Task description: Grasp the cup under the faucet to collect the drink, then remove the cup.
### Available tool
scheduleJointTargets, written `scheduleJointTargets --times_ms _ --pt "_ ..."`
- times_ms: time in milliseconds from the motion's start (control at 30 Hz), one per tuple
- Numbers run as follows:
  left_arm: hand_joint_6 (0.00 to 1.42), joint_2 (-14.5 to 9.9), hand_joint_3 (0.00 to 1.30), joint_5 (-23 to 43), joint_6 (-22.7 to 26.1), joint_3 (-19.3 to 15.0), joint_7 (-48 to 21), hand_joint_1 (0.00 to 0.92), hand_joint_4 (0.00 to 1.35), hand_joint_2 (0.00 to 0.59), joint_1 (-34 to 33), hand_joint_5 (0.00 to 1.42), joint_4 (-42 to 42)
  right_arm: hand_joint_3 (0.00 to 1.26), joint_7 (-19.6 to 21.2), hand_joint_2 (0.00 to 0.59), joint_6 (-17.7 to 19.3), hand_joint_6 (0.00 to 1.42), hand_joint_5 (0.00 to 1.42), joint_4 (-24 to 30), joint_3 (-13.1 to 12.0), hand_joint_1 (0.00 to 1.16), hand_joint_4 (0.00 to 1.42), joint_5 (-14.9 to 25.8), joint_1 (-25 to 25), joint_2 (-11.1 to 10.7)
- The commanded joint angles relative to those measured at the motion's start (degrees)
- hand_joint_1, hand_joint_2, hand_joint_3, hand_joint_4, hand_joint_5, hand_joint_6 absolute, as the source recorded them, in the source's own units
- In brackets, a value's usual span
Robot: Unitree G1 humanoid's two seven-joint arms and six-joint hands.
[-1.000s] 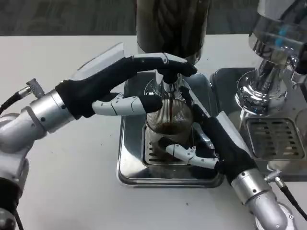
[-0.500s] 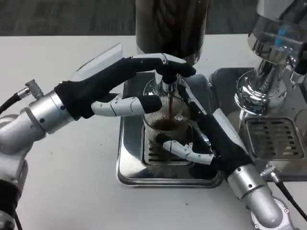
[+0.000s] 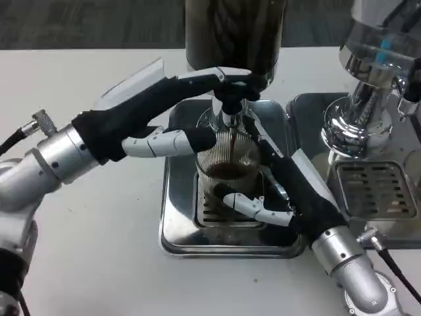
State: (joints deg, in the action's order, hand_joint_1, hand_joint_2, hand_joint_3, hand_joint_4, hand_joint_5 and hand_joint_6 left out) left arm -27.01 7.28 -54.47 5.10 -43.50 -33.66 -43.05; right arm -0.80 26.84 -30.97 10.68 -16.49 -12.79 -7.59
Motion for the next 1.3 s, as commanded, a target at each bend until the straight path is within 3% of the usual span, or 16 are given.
scheduleJointTargets --times_ms 33,433,1000,1300 --pt "0.18 -0.2 0.24 3.1 1.6 -1.2 -2.3 0.0 0.28 0.104 1.5 0.26 2.1 0.0 0.3 0.23 0.8 0.1 0.0 0.3 -0.1 0.67 0.0 0.2 0.0 -0.3" --pt "0.23 0.3 0.28 8.6 6.9 -6.0 -2.7 0.0 0.33 0.124 2.7 0.3 6.7 0.0 0.6 0.23 1.8 0.12 0.0 -0.2 -0.3 0.67 0.0 0.6 0.2 0.1" --pt "0.29 -0.2 0.33 8.4 9.5 -11.2 -1.8 0.0 0.38 0.172 7.2 0.32 6.1 0.0 1.1 0.23 1.8 0.32 0.21 -0.3 -0.4 0.67 0.11 0.5 0.4 0.3" --pt "0.31 -0.7 0.33 8.1 10.1 -13.6 -1.5 0.0 0.39 0.183 8.9 0.34 5.4 0.11 1.7 0.23 1.8 0.36 0.27 -0.7 -0.1 0.67 0.17 0.2 0.4 0.5"
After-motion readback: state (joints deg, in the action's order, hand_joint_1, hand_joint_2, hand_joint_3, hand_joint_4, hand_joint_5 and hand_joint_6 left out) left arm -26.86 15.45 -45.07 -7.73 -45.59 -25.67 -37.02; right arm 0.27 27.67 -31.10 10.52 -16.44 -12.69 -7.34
